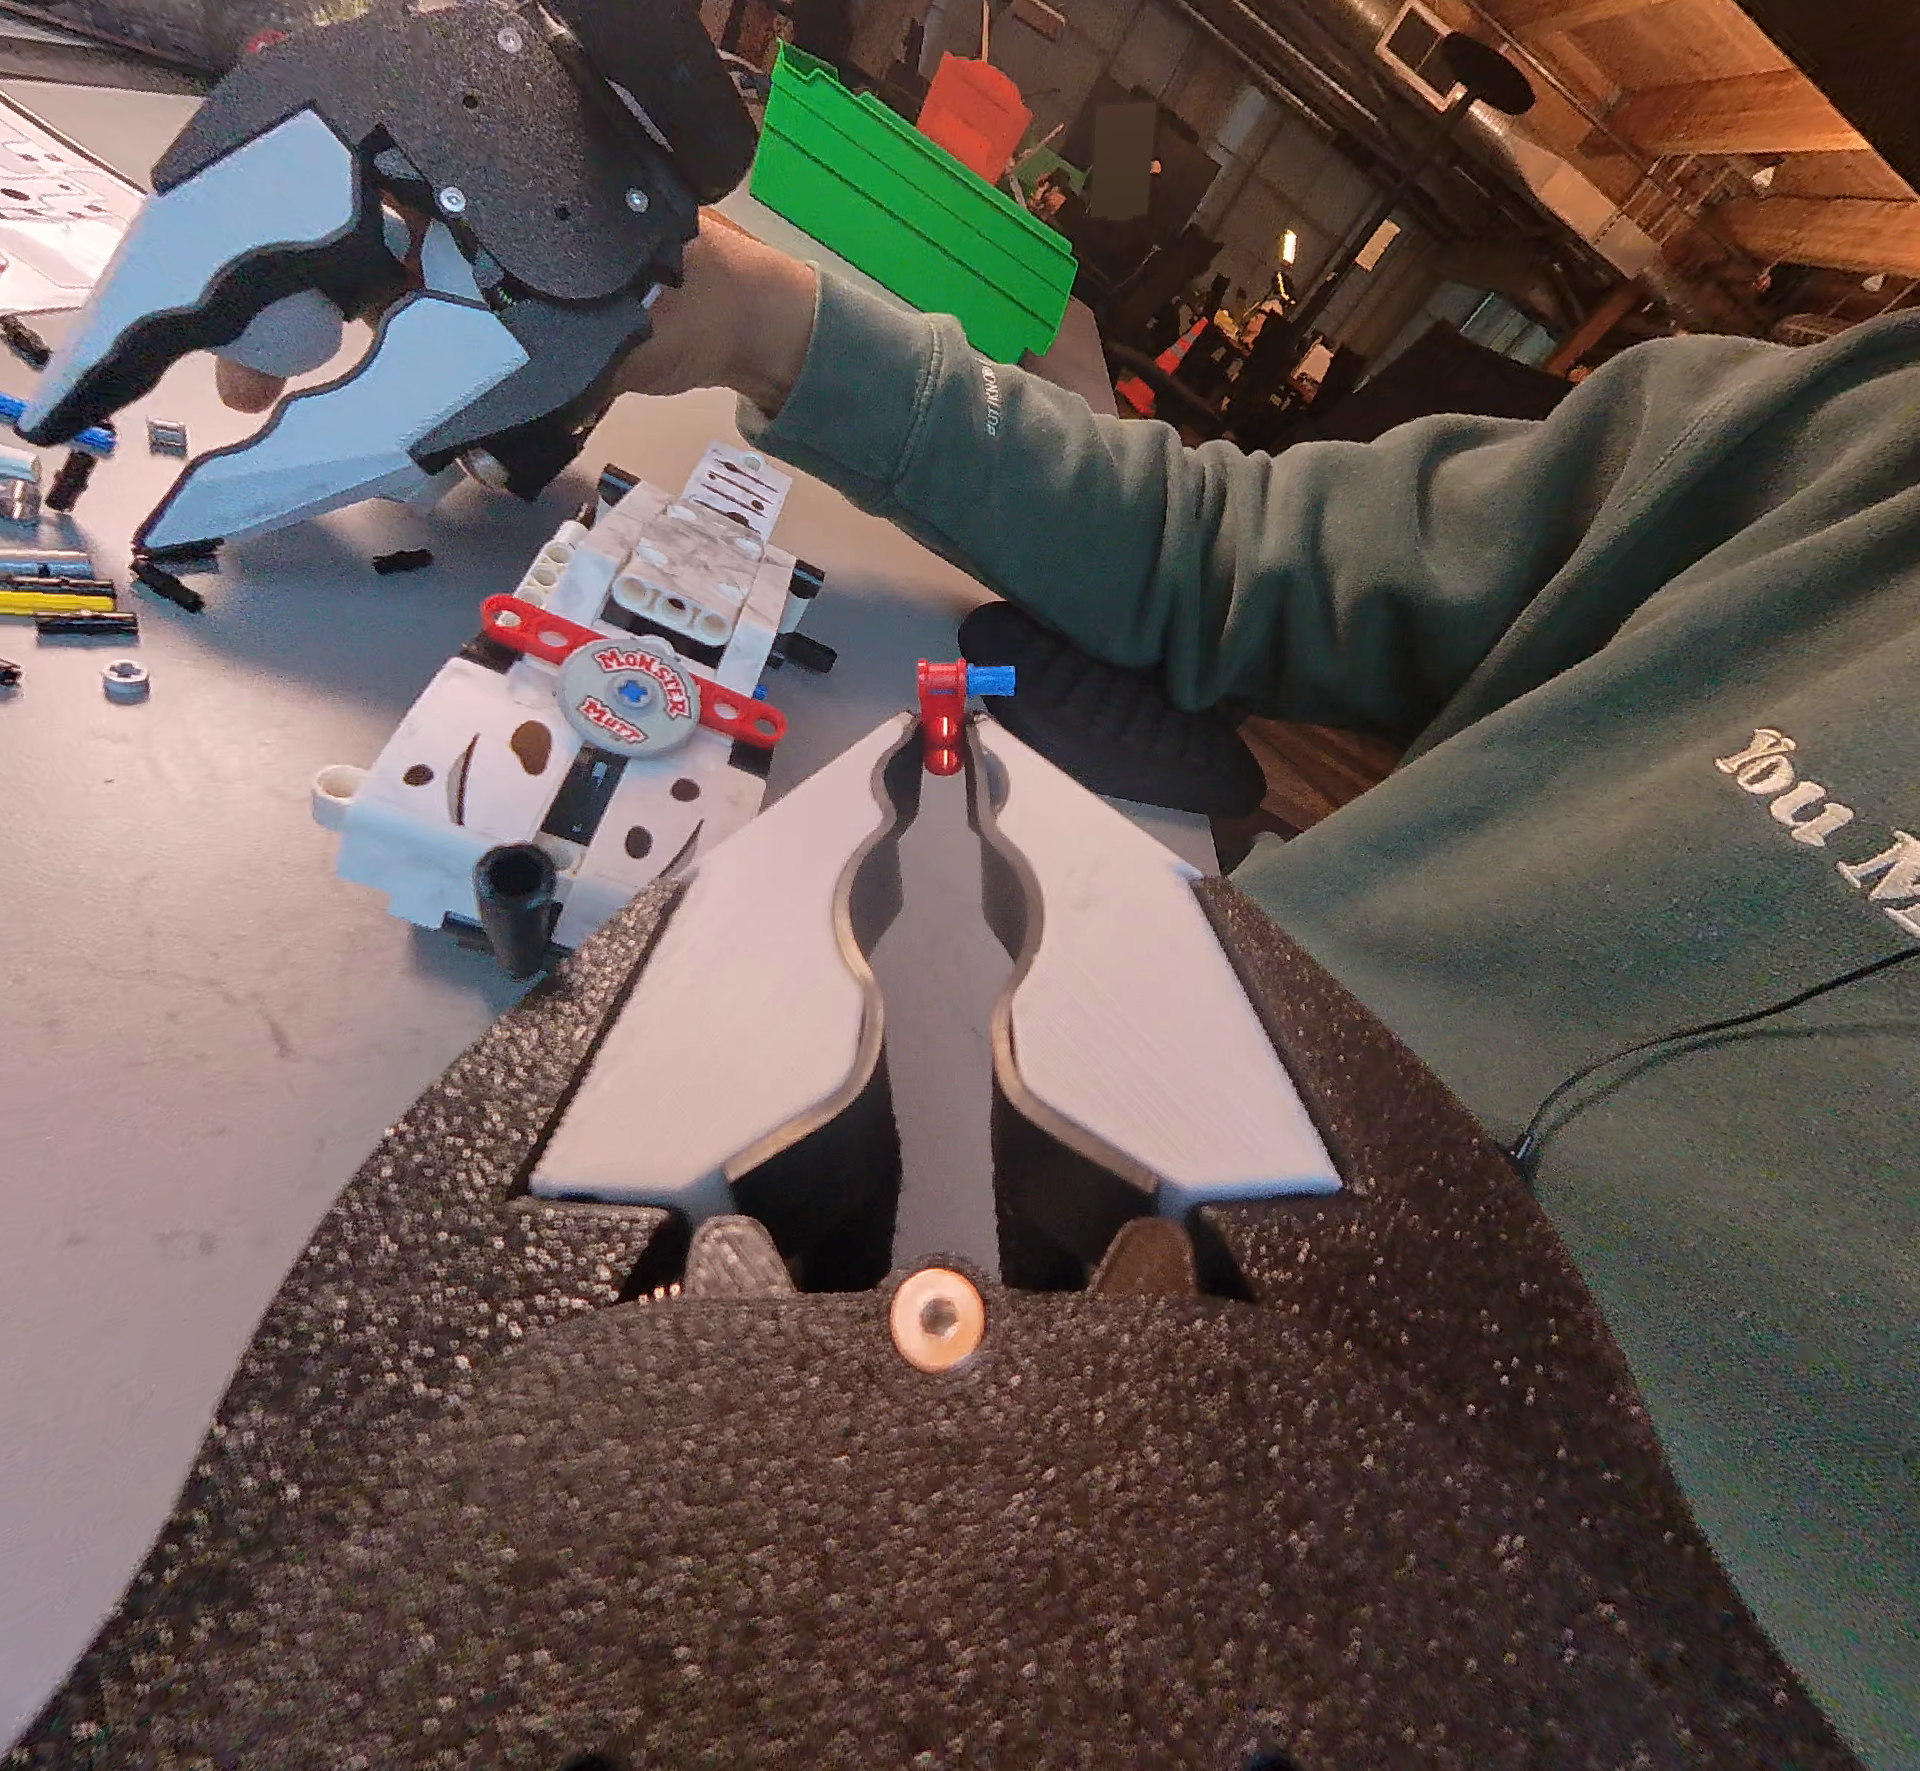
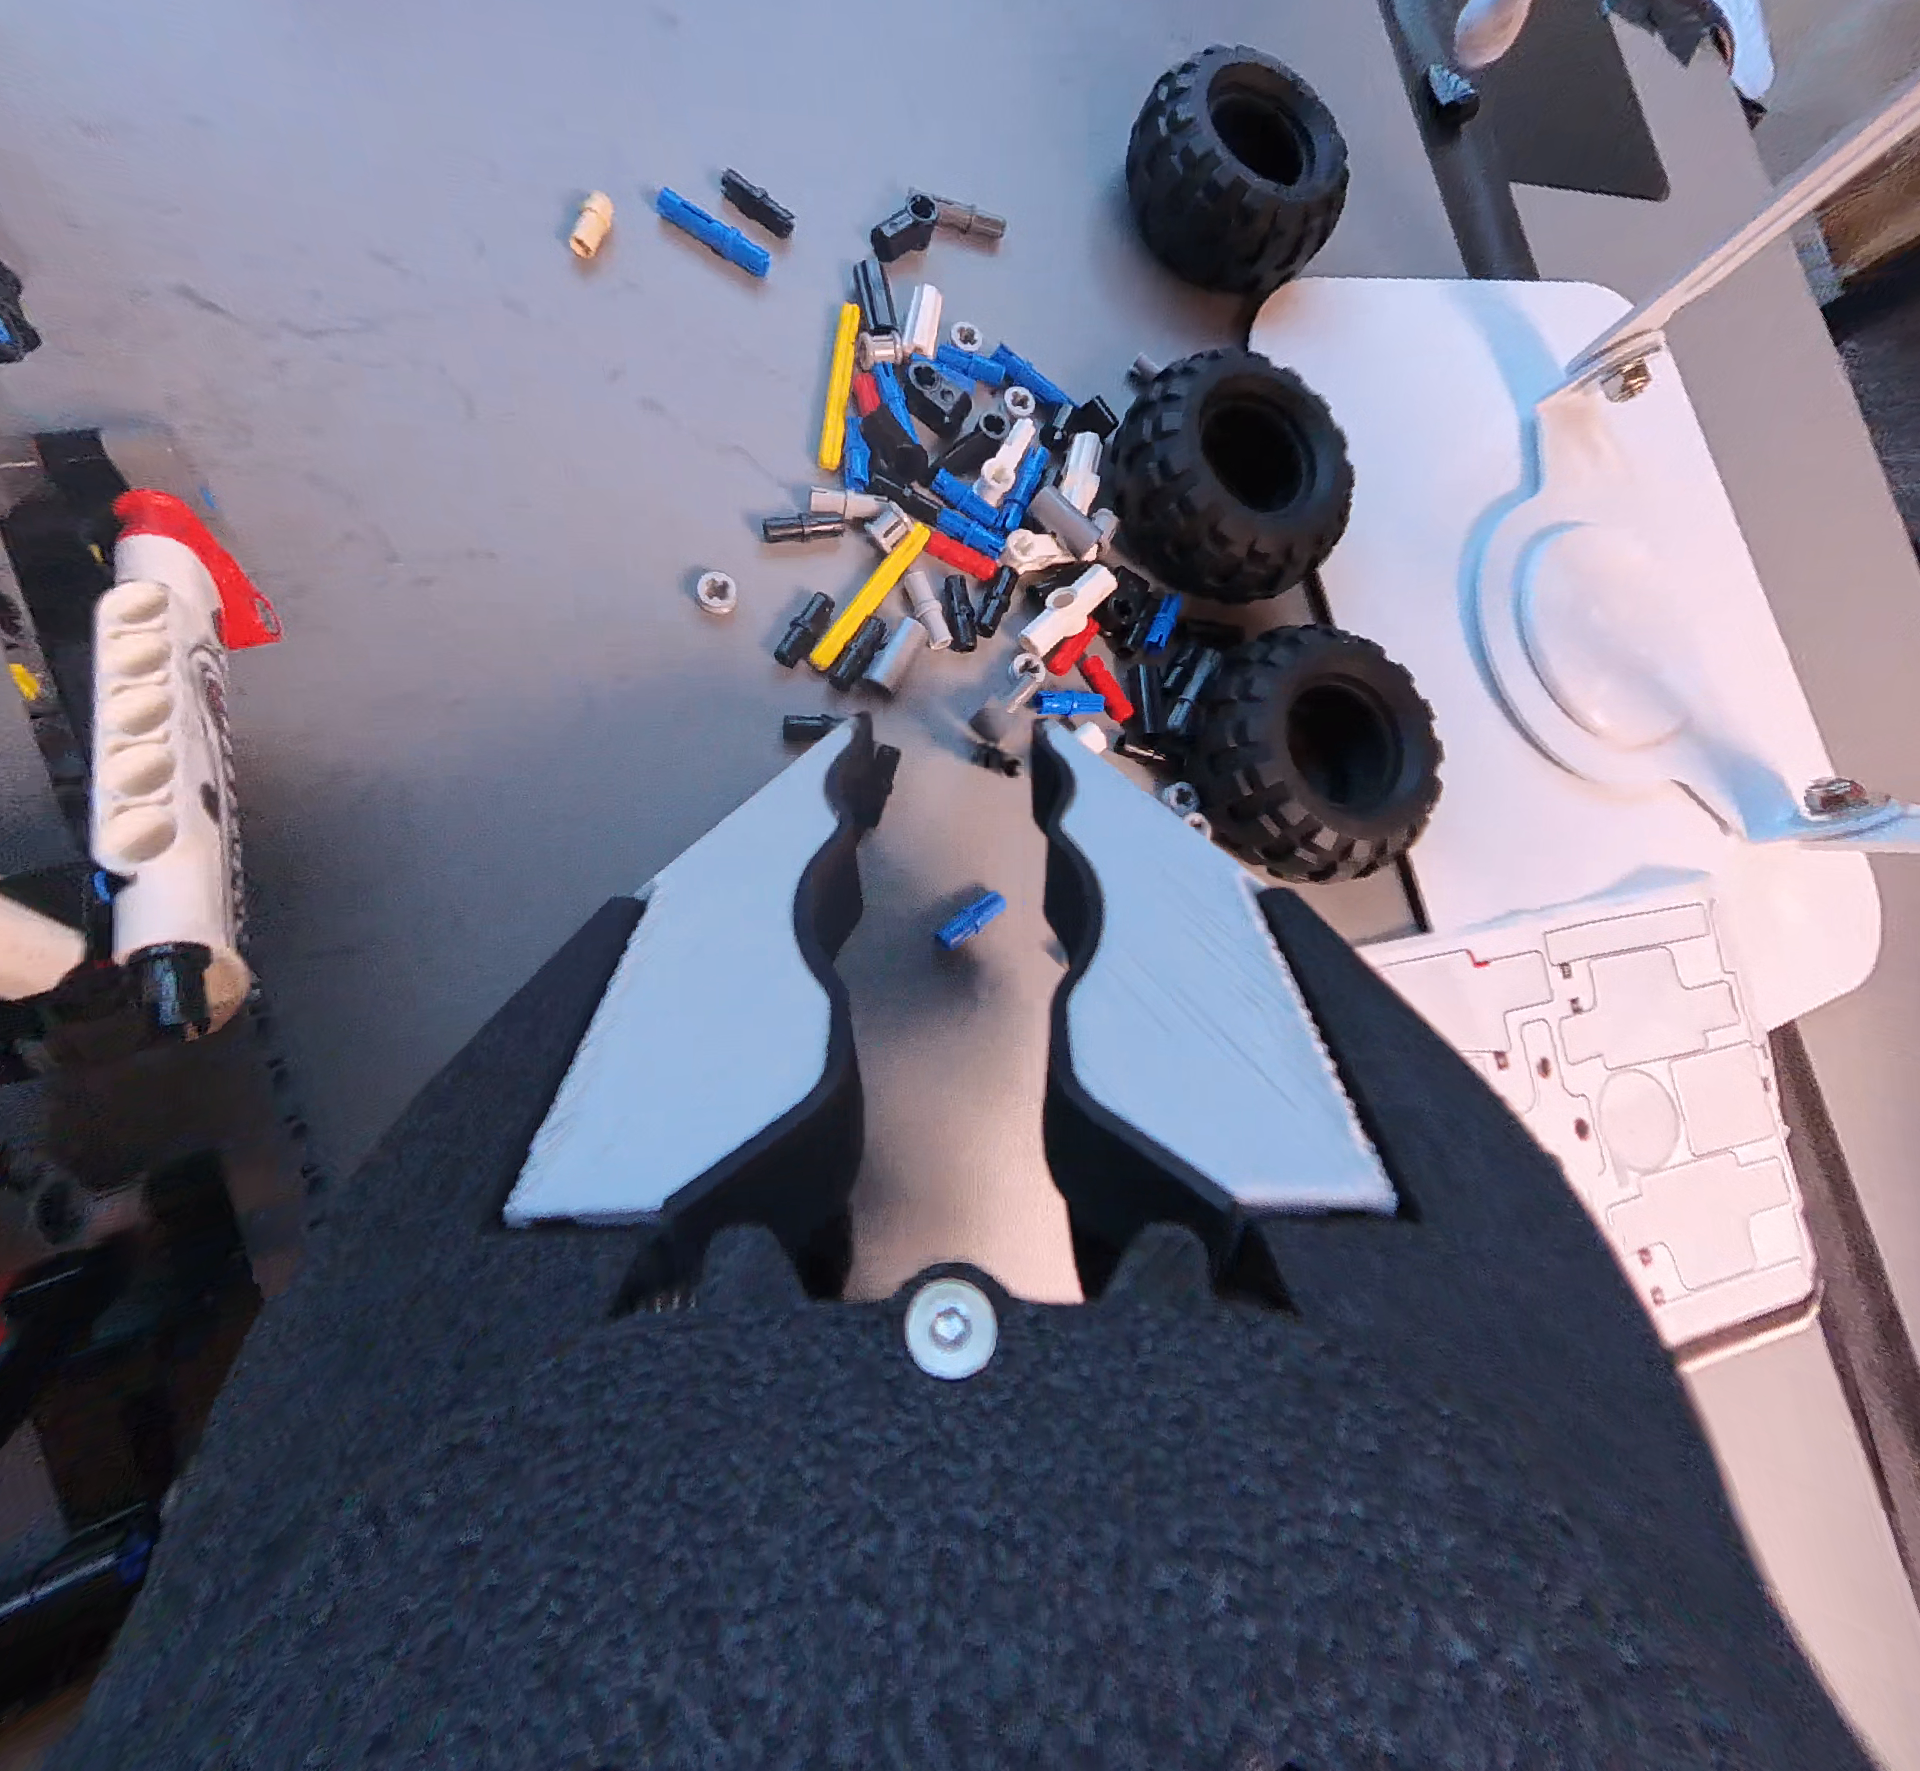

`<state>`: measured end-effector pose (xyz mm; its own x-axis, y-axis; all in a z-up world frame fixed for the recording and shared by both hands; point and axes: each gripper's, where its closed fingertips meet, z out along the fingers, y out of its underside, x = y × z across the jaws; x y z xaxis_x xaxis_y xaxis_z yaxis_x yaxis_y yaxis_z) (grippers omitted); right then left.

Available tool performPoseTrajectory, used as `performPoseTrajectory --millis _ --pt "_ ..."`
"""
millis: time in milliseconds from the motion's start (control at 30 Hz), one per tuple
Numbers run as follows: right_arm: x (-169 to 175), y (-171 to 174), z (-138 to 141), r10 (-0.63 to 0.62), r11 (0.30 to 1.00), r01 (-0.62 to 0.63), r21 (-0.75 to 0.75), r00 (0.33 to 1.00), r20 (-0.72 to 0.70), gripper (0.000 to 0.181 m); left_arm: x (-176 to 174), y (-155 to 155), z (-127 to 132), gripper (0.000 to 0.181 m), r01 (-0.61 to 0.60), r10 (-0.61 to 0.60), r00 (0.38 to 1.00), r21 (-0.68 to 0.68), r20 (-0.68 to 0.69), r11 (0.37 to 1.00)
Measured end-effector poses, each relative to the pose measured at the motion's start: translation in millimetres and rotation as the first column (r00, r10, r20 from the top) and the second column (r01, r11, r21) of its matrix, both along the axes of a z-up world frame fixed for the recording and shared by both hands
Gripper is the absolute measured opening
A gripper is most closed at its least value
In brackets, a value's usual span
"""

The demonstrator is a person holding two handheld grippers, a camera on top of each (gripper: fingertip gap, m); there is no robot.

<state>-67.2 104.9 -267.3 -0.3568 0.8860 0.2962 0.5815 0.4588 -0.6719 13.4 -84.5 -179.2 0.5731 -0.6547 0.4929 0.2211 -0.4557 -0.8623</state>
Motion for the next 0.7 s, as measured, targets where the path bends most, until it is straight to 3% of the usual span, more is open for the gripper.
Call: performPoseTrajectory --millis 67,167,233,333,400,467,600,700 --pt "0 -2 21 -0.014 1.000 0.012 -0.026 0.997 -0.082 0.035 1 -2 1 0.007 0.011 -0.011 1.000 0.011 0.003 1.000" --pt "10 -24 75 0.018 0.990 -0.052 -0.128 0.967 -0.254 0.037 4 -5 9 0.007 0.036 -0.038 0.998 0.043 0.042 0.998" --pt "31 -66 115 0.124 0.948 -0.219 -0.232 0.923 -0.364 0.035 8 -12 21 0.007 0.079 -0.088 0.991 0.088 0.104 0.993" --pt "76 -145 154 0.320 0.782 -0.506 -0.364 0.826 -0.464 0.030 18 -28 41 0.007 0.175 -0.207 0.962 0.179 0.177 0.968" --pt "100 -188 160 0.415 0.676 -0.619 -0.399 0.768 -0.488 0.029 26 -40 53 0.008 0.247 -0.299 0.930 0.240 0.214 0.939" --pt "111 -217 156 0.460 0.625 -0.665 -0.408 0.737 -0.495 0.030 34 -50 59 0.008 0.309 -0.375 0.896 0.272 0.237 0.911" --pt "115 -247 149 0.487 0.621 -0.692 -0.367 0.708 -0.511 0.034 45 -59 62 0.007 0.381 -0.457 0.840 0.281 0.294 0.881" --pt "111 -252 149 0.472 0.688 -0.675 -0.266 0.694 -0.543 0.035 47 -61 66 0.007 0.408 -0.490 0.801 0.286 0.344 0.867"
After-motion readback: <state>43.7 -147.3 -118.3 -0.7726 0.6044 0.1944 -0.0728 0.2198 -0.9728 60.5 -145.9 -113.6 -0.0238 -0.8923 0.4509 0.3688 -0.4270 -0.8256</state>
